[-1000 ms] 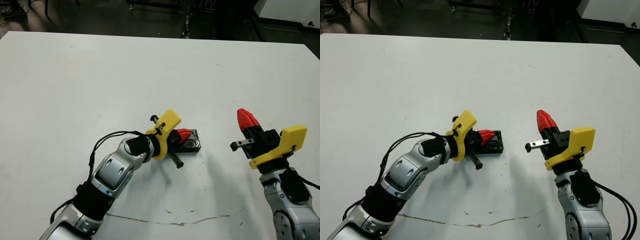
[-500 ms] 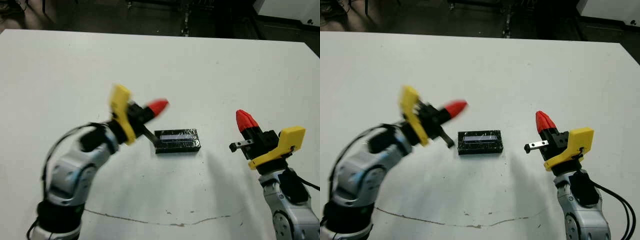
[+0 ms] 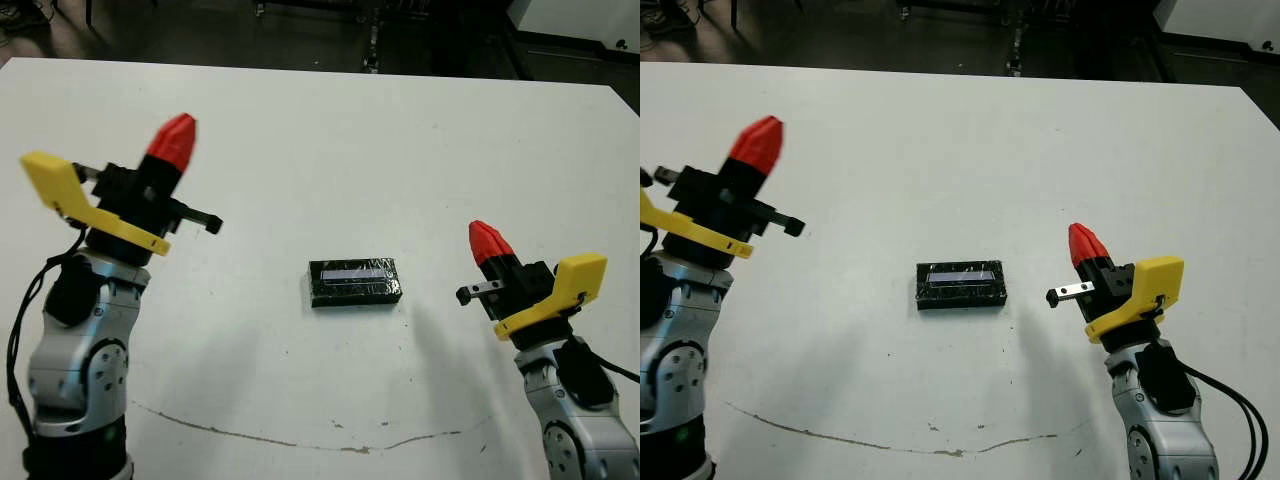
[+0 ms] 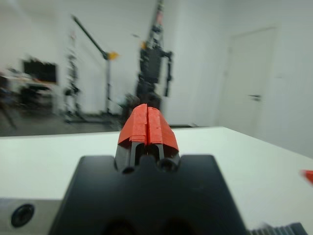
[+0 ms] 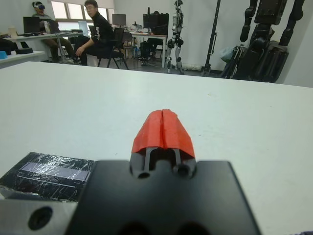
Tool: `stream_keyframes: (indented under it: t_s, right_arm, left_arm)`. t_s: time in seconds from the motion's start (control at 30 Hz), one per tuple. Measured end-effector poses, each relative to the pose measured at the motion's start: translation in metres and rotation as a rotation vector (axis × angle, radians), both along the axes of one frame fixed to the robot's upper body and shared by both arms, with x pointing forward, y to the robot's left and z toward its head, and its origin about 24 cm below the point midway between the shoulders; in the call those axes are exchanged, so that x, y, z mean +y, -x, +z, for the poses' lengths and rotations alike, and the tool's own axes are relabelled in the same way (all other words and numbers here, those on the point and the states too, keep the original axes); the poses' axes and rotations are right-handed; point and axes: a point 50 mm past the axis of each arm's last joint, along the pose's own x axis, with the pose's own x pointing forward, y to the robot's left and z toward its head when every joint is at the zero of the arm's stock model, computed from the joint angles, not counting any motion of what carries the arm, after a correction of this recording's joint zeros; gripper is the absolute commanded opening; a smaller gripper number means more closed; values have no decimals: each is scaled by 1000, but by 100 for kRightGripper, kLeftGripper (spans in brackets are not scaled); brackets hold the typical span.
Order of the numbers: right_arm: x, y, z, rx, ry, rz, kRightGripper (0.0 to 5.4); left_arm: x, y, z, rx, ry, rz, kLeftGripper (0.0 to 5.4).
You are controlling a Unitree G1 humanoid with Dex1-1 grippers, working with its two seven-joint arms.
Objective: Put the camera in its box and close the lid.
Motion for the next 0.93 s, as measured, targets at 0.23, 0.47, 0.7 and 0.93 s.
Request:
stream_keyframes:
  t_s: [0.23, 0.47, 0.7, 0.93]
  right_arm:
    - [0, 0, 4, -37, -1, -84, 0]
    - [0, -2, 12, -116, 21, -165, 0]
    - [1, -5, 16, -141, 18, -168, 0]
    - [2, -6, 17, -150, 21, -166, 0]
  left_arm:
    - [-1, 2, -48, 61, -12, 142, 2]
    - [-7, 1, -59, 74, -27, 149, 2]
    - [-13, -1, -60, 93, -26, 131, 2]
    - [-15, -1, -59, 100, -24, 114, 2]
